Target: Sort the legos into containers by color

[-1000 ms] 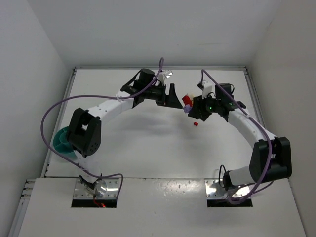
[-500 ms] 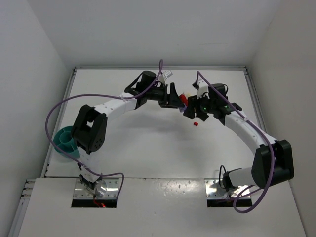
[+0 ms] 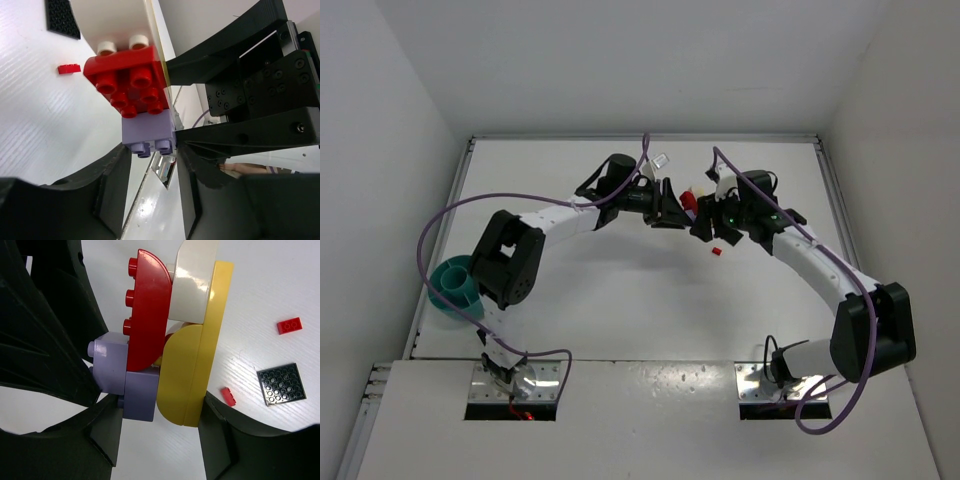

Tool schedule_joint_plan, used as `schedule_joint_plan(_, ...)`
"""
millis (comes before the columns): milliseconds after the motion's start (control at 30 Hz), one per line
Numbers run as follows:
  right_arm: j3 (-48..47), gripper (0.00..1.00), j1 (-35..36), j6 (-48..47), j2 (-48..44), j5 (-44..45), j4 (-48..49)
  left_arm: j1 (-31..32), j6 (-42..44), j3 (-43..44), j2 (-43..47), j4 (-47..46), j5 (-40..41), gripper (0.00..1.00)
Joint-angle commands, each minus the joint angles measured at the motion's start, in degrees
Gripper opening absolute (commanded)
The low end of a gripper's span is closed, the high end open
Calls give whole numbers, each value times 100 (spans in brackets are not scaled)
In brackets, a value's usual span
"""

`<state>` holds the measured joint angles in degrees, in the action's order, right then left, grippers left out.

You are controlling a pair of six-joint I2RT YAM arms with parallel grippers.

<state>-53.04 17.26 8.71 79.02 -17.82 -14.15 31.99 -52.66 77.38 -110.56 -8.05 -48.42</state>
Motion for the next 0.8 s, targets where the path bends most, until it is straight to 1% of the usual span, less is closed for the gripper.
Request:
schedule_joint_plan(0, -67, 0, 67, -10, -71, 8, 264, 53, -112, -13, 52, -407, -123, 44)
schedule_joint_plan(100, -14, 7, 67, -80, -124, -159, 211, 53, -112, -13, 52, -407, -123, 40)
schedule_joint_plan(267, 161, 7, 67, -132, -230, -265, 211, 53, -112, -13, 0, -513, -176, 35)
schedule_joint_plan(333, 162, 15, 120, -299, -230, -397, 45, 53, -112, -13, 0, -574, -176, 31)
schedule_joint_plan(367, 162, 37, 120, -352, -230, -580, -17, 53, -112, -13, 0, -574, -176, 29)
schedule_joint_plan(400, 162, 50, 120, -422, -290, -686, -130, 53, -43, -13, 0, -574, -176, 28)
schedule_joint_plan(467, 214, 69, 120, -528, -343, -871, -201, 1, 185, -13, 52, -382, -176, 26)
schedule_joint_plan(500, 215, 73, 120, -528, -344, -950, -202, 0, 282, 39, 52, -320, -176, 26)
schedule_joint_plan(533, 215, 75, 120, -580, -344, -1047, -385, 0, 501, 40, 52, -172, -176, 24)
schedule_joint_plan(567, 136, 80, 120, -651, -344, -1335, -500, -60, 625, 40, 113, -92, -176, 24)
schedule_joint_plan(633, 31, 83, 120, -843, -344, -1835, -885, -113, 931, -12, 175, 136, -237, 24)
schedule_joint_plan(700, -22, 86, 24, -967, -344, -2249, -1245, -271, 1108, -109, 228, 137, -387, 23)
schedule_joint_plan(767, -75, 86, -38, -1151, -344, -2252, -1501, -368, 1223, -250, 289, 208, -457, 22)
